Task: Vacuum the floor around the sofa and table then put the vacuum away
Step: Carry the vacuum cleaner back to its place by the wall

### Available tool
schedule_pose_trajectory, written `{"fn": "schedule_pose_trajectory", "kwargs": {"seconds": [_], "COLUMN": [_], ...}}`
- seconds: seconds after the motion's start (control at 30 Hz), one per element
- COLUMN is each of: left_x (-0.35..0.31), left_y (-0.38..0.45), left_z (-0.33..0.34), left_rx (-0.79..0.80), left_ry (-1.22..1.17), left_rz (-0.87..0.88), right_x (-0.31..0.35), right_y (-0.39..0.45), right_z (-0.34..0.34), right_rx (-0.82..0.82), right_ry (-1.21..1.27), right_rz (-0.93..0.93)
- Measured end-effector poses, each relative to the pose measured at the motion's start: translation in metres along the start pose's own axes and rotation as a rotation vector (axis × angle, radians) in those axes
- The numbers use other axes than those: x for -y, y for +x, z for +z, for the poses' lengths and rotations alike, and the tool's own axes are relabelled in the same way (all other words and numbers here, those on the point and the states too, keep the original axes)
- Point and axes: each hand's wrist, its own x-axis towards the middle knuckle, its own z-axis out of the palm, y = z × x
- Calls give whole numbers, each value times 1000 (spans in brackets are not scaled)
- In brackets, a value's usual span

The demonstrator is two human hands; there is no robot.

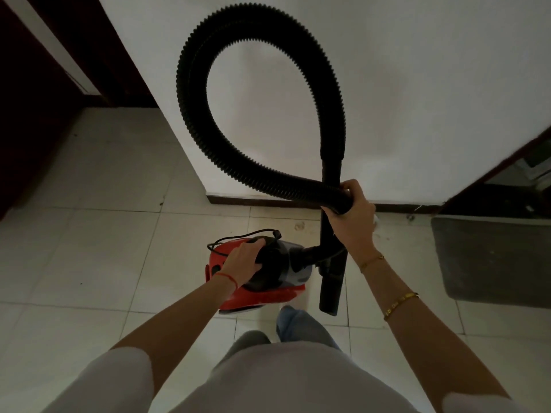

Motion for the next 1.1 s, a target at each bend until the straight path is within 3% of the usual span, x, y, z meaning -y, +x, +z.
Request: {"fn": "schedule_pose_trajectory", "kwargs": {"seconds": [0.37, 0.87, 1.1], "left_x": [46, 168, 222], "left_y": [179, 401, 468], "left_z": [2, 168, 243], "left_rx": [73, 146, 163], "left_ry": [57, 173, 223], "left_rz": [33, 77, 83], "right_x": [-91, -337, -434], "right_y": [130, 190, 190], "right_z": [92, 265, 332], "right_rx": [31, 33, 44], "right_ry": [-27, -86, -64], "right_rz": [49, 54, 83]}}
